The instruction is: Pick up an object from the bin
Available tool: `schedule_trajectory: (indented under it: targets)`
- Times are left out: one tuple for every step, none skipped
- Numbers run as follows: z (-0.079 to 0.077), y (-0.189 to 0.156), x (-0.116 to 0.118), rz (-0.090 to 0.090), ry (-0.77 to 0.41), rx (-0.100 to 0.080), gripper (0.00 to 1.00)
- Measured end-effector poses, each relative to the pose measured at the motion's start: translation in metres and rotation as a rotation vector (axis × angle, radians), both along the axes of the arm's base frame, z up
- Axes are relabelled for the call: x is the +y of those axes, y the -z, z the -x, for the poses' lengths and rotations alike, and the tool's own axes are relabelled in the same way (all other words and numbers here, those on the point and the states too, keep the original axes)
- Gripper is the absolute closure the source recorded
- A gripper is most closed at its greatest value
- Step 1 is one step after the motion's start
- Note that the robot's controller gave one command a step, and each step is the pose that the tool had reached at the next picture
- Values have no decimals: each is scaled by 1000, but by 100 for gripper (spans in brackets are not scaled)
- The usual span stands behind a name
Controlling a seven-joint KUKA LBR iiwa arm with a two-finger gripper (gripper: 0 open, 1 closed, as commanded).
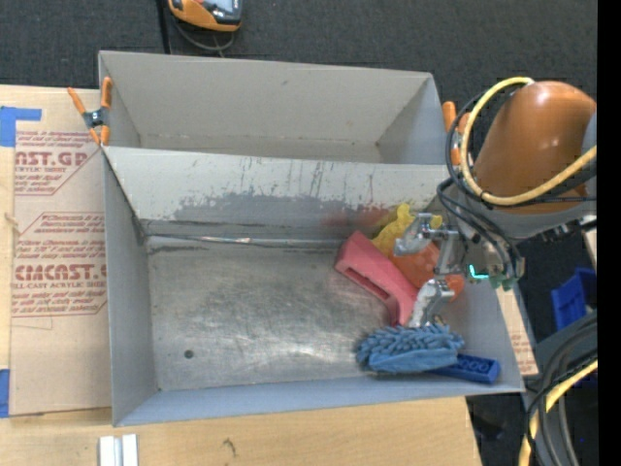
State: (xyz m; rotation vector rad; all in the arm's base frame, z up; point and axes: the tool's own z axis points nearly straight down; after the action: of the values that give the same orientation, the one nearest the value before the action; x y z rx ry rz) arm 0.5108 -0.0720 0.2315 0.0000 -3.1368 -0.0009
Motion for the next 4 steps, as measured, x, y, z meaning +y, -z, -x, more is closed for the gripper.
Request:
schedule_trajectory:
  targets:
    - [-1, -2, 0, 0, 0, -4, 0]
    - [-8, 7, 13, 1, -24, -7, 0]
    - [-5, 55, 17, 1, -194, -13, 0]
    - [1, 152, -20, -2, -233, 0, 100]
